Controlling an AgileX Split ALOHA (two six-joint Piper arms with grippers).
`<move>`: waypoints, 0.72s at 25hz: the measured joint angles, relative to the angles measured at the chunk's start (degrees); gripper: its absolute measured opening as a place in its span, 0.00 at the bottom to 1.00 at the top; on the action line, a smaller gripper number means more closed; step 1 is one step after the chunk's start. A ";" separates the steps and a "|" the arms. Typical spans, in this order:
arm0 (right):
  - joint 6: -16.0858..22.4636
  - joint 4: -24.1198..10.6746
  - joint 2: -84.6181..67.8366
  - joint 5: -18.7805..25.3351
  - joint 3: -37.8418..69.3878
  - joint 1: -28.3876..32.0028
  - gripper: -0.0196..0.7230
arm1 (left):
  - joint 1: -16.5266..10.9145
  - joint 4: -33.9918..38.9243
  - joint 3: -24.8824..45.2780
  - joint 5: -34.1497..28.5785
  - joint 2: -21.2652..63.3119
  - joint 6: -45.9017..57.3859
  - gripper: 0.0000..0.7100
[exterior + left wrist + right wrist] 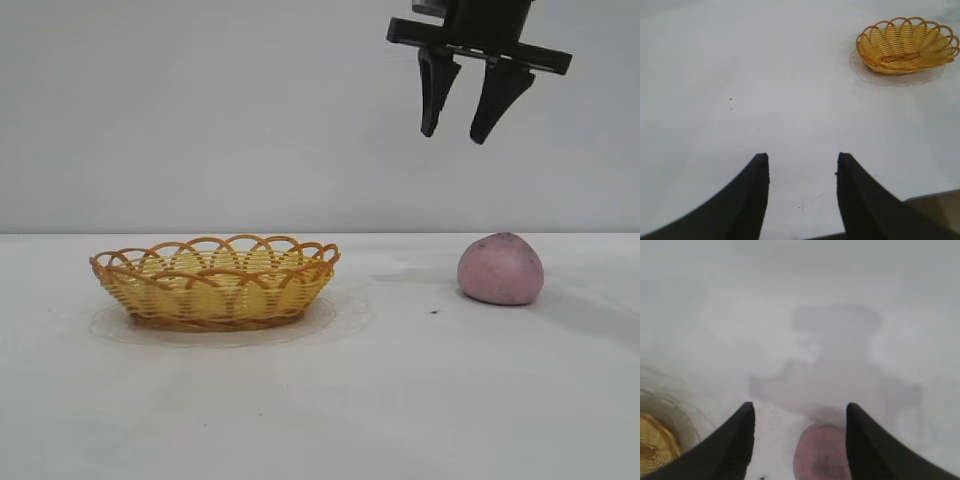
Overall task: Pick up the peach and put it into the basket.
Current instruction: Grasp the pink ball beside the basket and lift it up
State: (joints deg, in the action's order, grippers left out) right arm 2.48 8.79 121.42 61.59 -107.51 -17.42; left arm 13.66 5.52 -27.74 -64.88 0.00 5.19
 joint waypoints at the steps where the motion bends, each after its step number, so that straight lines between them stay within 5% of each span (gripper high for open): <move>1: 0.00 -0.12 0.02 0.00 0.00 0.00 0.57 | 0.00 0.00 0.00 0.10 0.00 0.00 0.38; 7: 0.00 -1.01 0.45 0.00 0.00 0.00 0.57 | -0.24 0.00 0.00 0.30 0.00 0.00 0.38; 14: 0.00 -2.88 0.45 0.41 0.00 0.00 0.57 | -9.88 0.00 0.00 0.43 -0.05 0.00 0.38; 18: 0.00 -3.33 0.45 1.62 0.00 0.00 0.57 | -11.99 0.00 0.00 0.43 0.00 0.00 0.38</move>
State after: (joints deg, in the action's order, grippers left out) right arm 2.48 5.46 121.87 63.20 -107.51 -17.42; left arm 1.68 5.52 -27.74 -64.44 0.00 5.19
